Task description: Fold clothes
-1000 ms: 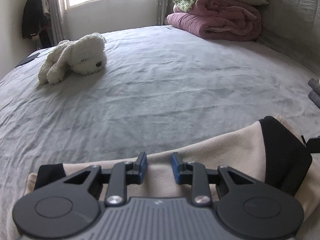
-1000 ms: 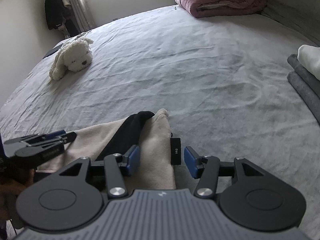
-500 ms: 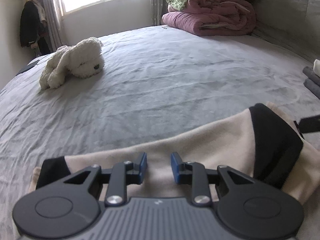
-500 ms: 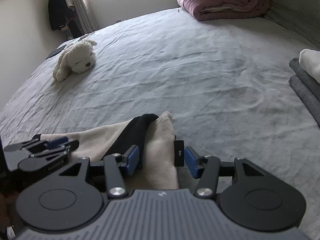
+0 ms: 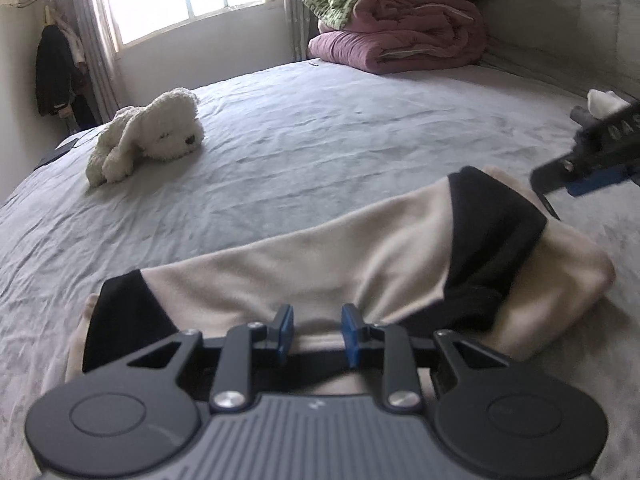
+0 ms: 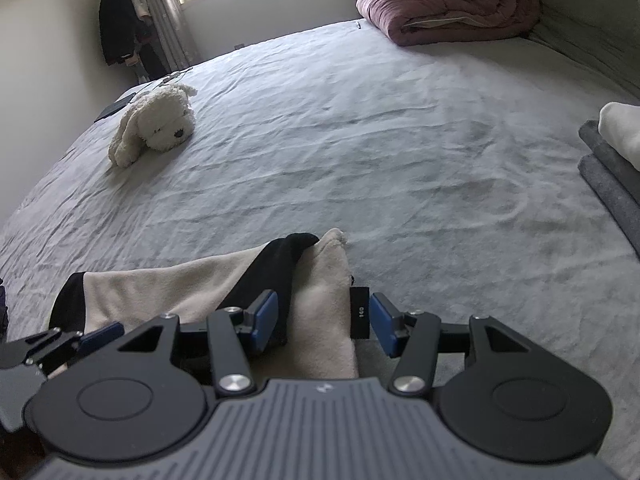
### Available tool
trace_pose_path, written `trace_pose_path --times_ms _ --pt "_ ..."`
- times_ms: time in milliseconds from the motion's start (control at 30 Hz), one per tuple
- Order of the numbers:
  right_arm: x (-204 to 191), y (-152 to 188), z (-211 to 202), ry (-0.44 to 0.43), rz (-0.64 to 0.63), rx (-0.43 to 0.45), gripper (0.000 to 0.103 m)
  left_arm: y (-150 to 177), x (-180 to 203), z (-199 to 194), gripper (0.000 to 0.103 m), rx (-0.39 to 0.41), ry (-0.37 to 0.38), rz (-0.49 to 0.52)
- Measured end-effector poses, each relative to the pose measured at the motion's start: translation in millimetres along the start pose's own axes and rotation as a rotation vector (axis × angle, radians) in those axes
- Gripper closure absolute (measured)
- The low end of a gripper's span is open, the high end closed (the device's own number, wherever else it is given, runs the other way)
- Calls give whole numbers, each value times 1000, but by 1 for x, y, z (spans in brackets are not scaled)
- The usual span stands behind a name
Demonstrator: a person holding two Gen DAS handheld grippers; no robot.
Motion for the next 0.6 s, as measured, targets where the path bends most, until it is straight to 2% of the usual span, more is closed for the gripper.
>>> trace_pose_path --times_ms 600 --pt "6 1 3 27 -2 -8 47 21 13 -30 76 24 51 42"
Point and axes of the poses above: each gripper's, at about its wrist camera, not at the fingertips, and z roughly the way its jaws point, x to its right, y to its underside, the point moved 9 cm from there along z, roughly the way its jaws point, and after that the axes turned 2 degrees about -z, right-handed, at the moved point
